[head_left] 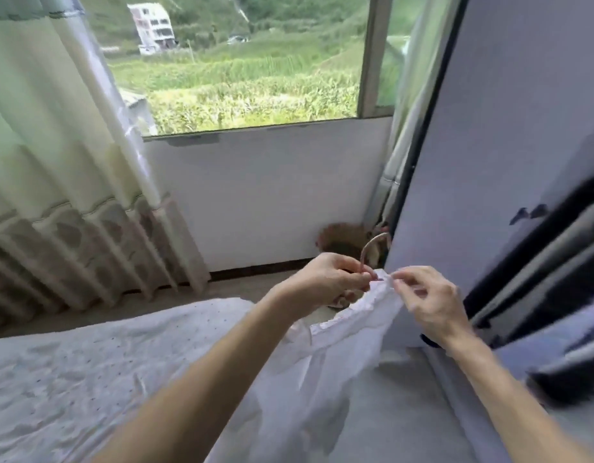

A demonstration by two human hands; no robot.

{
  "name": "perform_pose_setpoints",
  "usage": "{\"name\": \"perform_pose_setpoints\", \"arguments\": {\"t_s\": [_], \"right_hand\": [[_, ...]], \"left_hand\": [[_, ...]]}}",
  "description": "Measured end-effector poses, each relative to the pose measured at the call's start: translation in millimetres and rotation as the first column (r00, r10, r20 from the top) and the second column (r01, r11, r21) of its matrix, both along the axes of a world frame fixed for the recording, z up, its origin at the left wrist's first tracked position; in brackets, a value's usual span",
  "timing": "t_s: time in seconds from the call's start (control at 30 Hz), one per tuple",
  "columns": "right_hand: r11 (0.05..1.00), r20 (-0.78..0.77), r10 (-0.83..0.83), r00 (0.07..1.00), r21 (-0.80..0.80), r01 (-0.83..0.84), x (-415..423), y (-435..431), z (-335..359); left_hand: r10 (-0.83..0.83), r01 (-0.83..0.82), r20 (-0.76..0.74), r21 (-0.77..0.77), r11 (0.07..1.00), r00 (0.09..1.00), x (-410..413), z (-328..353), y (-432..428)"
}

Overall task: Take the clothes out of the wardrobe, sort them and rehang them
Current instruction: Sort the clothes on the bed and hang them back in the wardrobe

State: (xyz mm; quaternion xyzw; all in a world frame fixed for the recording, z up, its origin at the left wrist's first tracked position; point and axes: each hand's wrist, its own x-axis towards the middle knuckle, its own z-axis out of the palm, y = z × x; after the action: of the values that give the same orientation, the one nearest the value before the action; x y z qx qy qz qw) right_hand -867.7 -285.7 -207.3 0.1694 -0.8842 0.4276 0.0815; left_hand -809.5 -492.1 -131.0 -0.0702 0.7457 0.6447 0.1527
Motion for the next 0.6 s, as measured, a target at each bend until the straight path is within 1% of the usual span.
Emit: {"name": "perform_pose_setpoints", "arguments": {"t_s": [0.1,0.17,0.27,0.33,0.4,0.53,0.6], "right_hand": [[0.987,0.131,-0.163,0.978,0.005,0.164,25,38,-18],[0.970,0.255,-0.240,0.937,0.030,0.240,45,52,-22],[0.962,0.422,-0.268,0.866,0.074,0.261,70,57,-22],[0.954,0.497,-0.299,0.815,0.132,0.270,83,57,-23],[0.939,0.539,-0.343,0.769,0.170,0.300,97,58,-21],[0.876,0.539,-0.458,0.707,0.134,0.464,131,69,-9],[0.825,0.537,-0.502,0.678,0.062,0.562,148,78,-4]], "left_hand": [[-0.056,0.032,0.131,0.177,0.984,0.990,-25,-23,40],[-0.139,0.092,0.181,0.248,0.964,0.974,-34,-33,65],[-0.248,0.176,0.214,0.308,0.935,0.945,-42,-39,98],[-0.292,0.204,0.232,0.339,0.918,0.928,-48,-41,118],[-0.316,0.208,0.261,0.369,0.906,0.912,-54,-41,137],[-0.384,0.236,0.300,0.430,0.872,0.873,-62,-35,179],[-0.428,0.253,0.322,0.463,0.849,0.845,-61,-30,202]]}}
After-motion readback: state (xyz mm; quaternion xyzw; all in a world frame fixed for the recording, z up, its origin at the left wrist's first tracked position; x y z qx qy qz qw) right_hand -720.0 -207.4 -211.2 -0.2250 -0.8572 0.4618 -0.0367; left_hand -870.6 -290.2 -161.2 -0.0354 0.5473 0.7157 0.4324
